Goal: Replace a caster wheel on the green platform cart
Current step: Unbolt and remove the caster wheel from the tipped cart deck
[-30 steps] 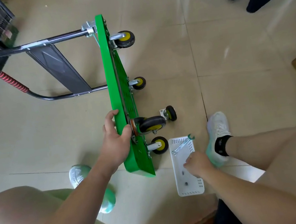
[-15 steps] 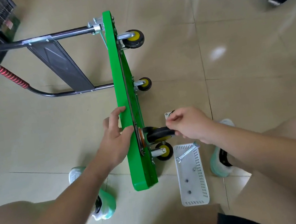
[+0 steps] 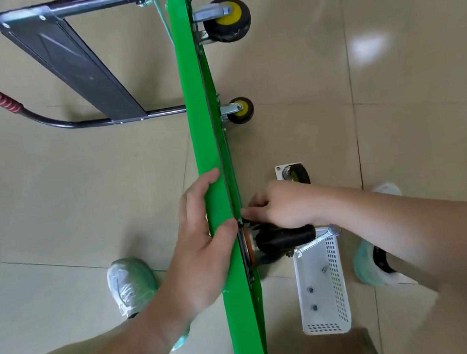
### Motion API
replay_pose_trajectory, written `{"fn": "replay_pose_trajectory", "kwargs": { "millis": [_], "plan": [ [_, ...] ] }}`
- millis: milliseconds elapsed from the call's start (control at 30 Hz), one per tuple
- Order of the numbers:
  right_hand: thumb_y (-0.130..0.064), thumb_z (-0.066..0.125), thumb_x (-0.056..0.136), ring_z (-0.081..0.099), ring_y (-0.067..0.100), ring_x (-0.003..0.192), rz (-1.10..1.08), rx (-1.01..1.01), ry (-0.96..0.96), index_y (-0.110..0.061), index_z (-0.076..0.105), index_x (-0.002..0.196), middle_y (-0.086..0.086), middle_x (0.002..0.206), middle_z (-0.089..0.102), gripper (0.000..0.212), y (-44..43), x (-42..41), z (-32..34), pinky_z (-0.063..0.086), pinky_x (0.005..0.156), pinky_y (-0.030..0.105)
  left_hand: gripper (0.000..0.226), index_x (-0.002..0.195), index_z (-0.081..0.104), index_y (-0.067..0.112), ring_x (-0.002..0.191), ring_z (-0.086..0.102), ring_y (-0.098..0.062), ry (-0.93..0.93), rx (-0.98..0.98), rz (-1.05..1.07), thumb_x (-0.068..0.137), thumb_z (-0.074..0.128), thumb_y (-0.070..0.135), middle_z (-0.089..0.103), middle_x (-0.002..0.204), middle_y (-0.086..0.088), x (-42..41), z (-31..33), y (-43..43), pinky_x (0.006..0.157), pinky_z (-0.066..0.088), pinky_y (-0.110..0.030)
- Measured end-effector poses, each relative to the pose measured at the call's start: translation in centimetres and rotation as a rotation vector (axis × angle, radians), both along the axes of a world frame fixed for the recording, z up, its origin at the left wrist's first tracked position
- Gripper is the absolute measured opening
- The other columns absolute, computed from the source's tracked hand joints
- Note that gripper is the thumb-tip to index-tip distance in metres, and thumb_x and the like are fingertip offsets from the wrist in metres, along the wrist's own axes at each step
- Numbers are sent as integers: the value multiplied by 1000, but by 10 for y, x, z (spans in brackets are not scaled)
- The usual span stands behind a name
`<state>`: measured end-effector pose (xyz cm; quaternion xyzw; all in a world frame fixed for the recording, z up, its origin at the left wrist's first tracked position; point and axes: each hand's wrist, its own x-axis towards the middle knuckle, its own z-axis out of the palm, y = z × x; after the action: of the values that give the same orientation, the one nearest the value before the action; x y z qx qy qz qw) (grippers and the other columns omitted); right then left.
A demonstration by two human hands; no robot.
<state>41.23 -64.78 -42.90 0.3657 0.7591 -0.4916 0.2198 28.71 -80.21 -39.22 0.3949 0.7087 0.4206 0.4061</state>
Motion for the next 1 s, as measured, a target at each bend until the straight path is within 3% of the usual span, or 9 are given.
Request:
{"fn": "replay_pose_trajectory", "kwargs": {
  "millis": [133,200,367,533,700,833,933,1000],
  "plan": [
    [-53,58,96,67,21,78,-25,-37,6,-23,71,80,0,74,70,37,1,-9,-3,52,75,34,62,132,32,70,130,50,-12,-14,35,1,79,47,41,41,141,15,1,-3,3,109,44,-35],
    [-52,63,93,69,22,80,-48,-40,-2,-23,75,86,1,77,73,33,0,-13,-4,55,78,36,62,129,31,72,129,49,-10,-3,42,-6,77,46,41,40,139,18,0,-3,3,106,43,-27],
    [-42,76,87,72,21,84,-171,-86,24,-21,78,88,0,81,75,21,-4,-16,-9,57,81,35,63,134,32,66,128,53,-20,-35,43,-26,79,48,39,40,143,4,-4,-5,2,106,47,-45],
    [-26,86,78,73,22,87,-333,-199,52,-22,78,83,2,85,77,11,-6,-15,-12,59,90,39,63,132,31,69,127,52,-17,-20,44,-25,78,47,41,39,140,12,-3,-4,3,102,47,-32],
    [-42,83,72,72,24,95,-363,-272,14,-21,79,97,2,94,77,33,0,-14,-12,56,95,43,63,134,33,65,120,57,-25,-57,40,-25,78,49,39,43,142,1,-4,-6,2,100,50,-50],
    [-34,83,80,72,18,87,-288,-159,35,-24,79,89,-3,85,76,14,-1,-15,-12,58,90,40,63,132,33,67,120,57,-27,-56,37,-22,78,50,39,46,141,-4,-5,-7,2,103,48,-53],
    [-23,87,76,74,22,88,-340,-247,49,-22,76,90,2,87,77,18,-2,-13,-13,59,91,44,63,132,32,68,122,56,-26,-43,36,-23,79,50,39,44,142,-4,-6,-8,2,105,48,-51],
    [-27,86,79,74,23,90,-363,-286,30,-21,77,95,4,91,77,20,0,-12,-11,60,90,43,64,134,33,66,121,58,-30,-73,30,-26,80,51,38,45,143,-10,-6,-10,2,102,48,-56]
  ]
}}
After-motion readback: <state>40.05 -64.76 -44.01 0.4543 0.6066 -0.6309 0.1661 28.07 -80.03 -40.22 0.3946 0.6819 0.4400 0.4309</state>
